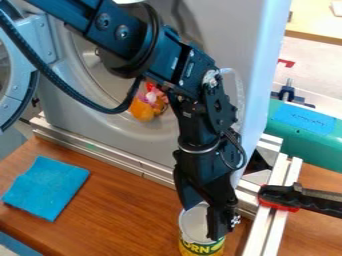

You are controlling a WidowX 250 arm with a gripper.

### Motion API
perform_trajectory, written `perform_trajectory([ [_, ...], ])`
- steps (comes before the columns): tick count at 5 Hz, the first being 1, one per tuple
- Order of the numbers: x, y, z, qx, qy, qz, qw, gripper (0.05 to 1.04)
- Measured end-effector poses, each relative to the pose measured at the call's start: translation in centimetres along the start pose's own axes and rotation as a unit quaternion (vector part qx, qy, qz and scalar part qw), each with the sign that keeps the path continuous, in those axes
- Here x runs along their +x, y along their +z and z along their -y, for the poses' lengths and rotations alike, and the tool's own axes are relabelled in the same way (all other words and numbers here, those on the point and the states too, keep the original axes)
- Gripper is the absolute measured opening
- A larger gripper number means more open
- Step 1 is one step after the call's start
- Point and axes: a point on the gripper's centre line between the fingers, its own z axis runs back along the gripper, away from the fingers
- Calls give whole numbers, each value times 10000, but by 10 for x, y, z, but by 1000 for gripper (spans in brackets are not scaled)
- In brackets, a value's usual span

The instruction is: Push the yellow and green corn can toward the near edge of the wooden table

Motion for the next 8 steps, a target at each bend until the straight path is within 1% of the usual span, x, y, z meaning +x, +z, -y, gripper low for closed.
perform_trajectory([
  [1, -3, -6, 0, -14, 17, -99, 9999, 1003],
  [2, 11, -8, -6, 114, 161, 307, 9993, 1003],
  [3, 25, -6, -21, 359, 495, 847, 9945, 1003],
  [4, 32, -6, -40, 896, 1205, 1246, 9808, 1003],
  [5, 37, -20, -43, 1171, 1634, 1387, 9697, 1003],
  [6, 39, -32, -48, 1328, 2148, 1395, 9575, 1003],
  [7, 45, -43, -47, 1259, 2218, 1409, 9566, 1003],
  [8, 47, -44, -48, 1249, 2231, 1472, 9555, 1003],
])
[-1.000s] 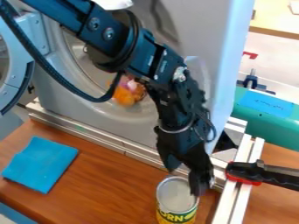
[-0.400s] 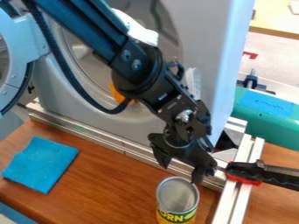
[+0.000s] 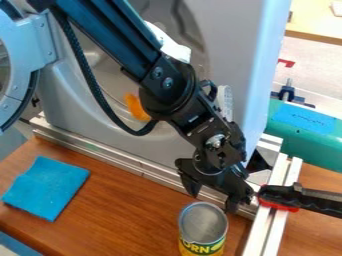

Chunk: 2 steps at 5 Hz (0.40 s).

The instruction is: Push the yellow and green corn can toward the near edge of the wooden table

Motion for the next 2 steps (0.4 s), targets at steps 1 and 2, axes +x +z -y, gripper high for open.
perform_trajectory([
  [1, 3, -6, 0, 11, -21, 67, 10000, 1003],
  [2, 1, -12, -2, 91, 18, 72, 9999, 1003],
])
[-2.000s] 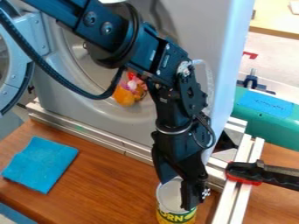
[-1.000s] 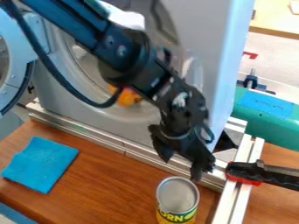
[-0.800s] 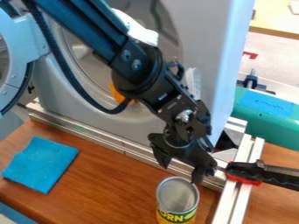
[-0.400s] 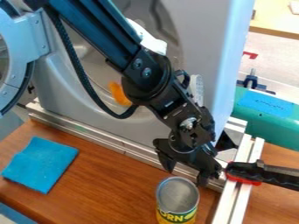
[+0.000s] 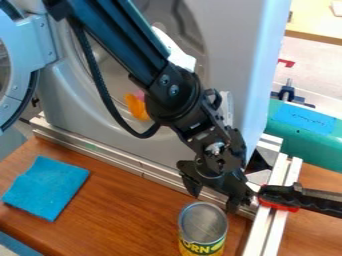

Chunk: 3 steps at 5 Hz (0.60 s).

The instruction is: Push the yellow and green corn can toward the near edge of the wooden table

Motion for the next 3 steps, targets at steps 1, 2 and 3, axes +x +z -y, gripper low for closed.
perform_trajectory([
  [1, -4, -9, 0, 63, 178, -64, 9998, 1003],
  [2, -16, -12, -2, 103, 238, -261, 9993, 1003],
  [3, -36, -13, -6, 115, 232, -637, 9976, 1003],
])
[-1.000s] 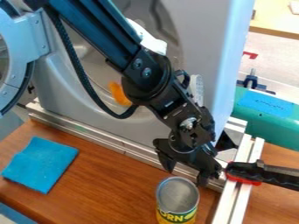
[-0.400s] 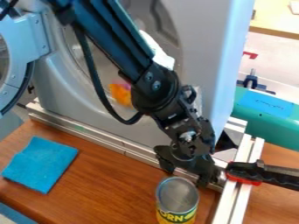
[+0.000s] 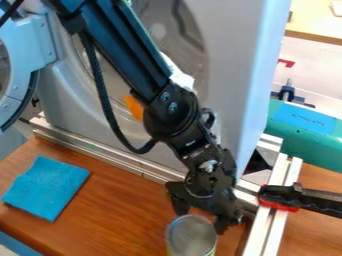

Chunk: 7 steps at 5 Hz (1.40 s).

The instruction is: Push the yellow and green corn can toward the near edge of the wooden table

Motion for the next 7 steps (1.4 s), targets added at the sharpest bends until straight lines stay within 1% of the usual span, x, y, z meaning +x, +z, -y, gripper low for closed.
perform_trajectory([
  [1, -9, -1, 0, 0, 53, -157, 9999, 1003],
  [2, -25, 3, 2, 12, -62, -285, 9996, 1002],
  [3, -28, 4, 2, 8, 54, -400, 9992, 1001],
  [4, -33, 7, -2, 21, 17, -434, 9991, 1001],
  [5, -12, 19, -12, 35, 163, -171, 9997, 1001],
  [6, -2, 27, -19, 60, 393, 51, 9992, 1001],
  [7, 21, 30, -57, 0, 660, 124, 9977, 1001],
])
